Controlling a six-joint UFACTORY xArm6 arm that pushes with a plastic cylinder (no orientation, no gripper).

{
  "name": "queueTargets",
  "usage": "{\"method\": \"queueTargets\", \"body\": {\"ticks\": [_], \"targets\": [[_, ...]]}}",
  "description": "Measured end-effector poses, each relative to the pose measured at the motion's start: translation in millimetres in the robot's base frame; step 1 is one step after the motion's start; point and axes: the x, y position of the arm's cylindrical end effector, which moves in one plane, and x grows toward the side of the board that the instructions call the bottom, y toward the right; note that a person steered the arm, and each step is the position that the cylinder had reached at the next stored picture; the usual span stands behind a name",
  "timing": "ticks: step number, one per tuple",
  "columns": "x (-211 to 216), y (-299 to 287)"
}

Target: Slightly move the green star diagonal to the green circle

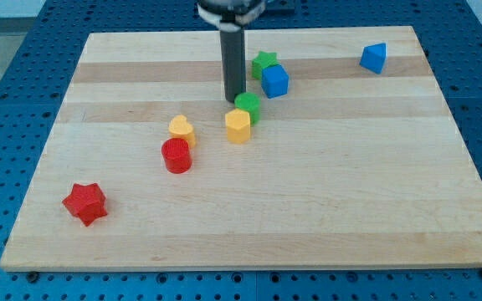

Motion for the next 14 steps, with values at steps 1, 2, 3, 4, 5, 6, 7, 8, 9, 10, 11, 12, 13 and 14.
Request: {"method": "queueTargets", "body": {"ticks": [1, 2, 3, 4, 5, 6, 7, 8, 9, 10, 11, 12, 13, 14], "targets": [[34.6, 0.5], [26.5, 0.5], [-26.2, -1.0], [-75.3, -5.6], [-75.4, -4.8], [-84.9, 32.1], [-89.8, 74.3], [-89.6, 80.7], [-87.2, 80.7], [-83.8, 97.2], [-82.5, 94.1], [-87.9, 73.8], [-131.9, 58.0], [-139.8, 87.0]]}}
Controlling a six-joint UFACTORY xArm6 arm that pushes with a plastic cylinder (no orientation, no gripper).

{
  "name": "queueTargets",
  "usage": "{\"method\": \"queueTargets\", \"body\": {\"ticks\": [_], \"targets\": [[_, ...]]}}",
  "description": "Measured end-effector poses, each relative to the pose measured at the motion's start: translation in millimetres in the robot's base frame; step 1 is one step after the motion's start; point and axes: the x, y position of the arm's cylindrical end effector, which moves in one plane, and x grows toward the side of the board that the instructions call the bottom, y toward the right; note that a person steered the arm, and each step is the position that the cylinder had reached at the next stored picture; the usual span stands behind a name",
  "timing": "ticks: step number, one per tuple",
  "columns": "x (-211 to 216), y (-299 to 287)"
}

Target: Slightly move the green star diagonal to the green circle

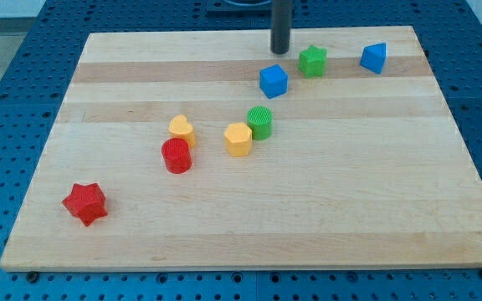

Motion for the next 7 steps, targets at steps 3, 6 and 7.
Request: {"method": "queueTargets", "body": {"ticks": [3, 6, 7], "targets": [[0.9, 15.9], [57.6, 17.7], [62.3, 17.7]]}}
